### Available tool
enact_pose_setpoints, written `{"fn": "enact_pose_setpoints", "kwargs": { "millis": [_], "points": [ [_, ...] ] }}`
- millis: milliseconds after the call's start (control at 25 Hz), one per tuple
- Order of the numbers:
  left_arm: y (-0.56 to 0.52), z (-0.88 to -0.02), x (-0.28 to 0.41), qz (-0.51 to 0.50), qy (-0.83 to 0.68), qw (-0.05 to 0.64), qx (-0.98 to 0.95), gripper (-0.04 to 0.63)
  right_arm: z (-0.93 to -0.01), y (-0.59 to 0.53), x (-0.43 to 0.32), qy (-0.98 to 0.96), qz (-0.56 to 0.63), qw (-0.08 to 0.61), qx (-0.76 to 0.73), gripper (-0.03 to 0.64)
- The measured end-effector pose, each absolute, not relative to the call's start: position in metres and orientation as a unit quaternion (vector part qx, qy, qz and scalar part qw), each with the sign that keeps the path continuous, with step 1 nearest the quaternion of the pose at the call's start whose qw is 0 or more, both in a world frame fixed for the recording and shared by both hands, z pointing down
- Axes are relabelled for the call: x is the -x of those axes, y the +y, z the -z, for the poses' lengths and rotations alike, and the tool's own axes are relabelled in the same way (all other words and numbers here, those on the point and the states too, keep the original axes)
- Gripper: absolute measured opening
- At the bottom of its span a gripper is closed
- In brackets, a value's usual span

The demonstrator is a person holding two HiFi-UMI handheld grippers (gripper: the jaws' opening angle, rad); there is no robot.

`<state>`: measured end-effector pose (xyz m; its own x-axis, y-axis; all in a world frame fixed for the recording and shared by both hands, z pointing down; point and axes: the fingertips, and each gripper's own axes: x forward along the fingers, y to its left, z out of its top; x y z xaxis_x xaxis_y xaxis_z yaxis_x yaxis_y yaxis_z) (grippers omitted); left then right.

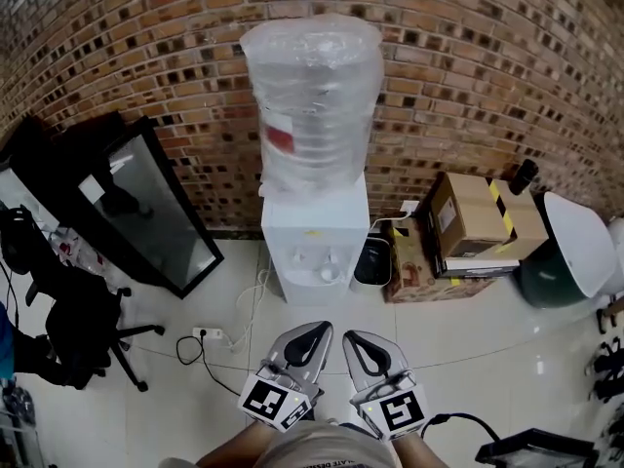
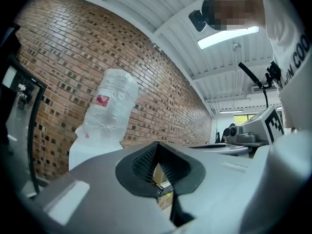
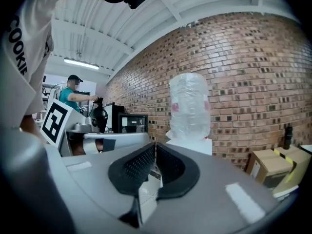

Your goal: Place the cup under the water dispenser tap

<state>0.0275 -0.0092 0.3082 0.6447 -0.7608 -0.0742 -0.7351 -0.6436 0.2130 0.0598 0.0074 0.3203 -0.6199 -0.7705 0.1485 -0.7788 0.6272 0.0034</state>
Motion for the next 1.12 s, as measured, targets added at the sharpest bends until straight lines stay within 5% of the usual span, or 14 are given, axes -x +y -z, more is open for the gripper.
{"fn": "enact_pose_setpoints", "kwargs": {
  "millis": [1120],
  "points": [
    [0.158,-0.296,-0.012,0.062,-0.451,0.060,-0.888,0.000,-0.320,0.158,-0.054,-0.906,-0.045,0.058,-0.417,0.006]
  ]
}}
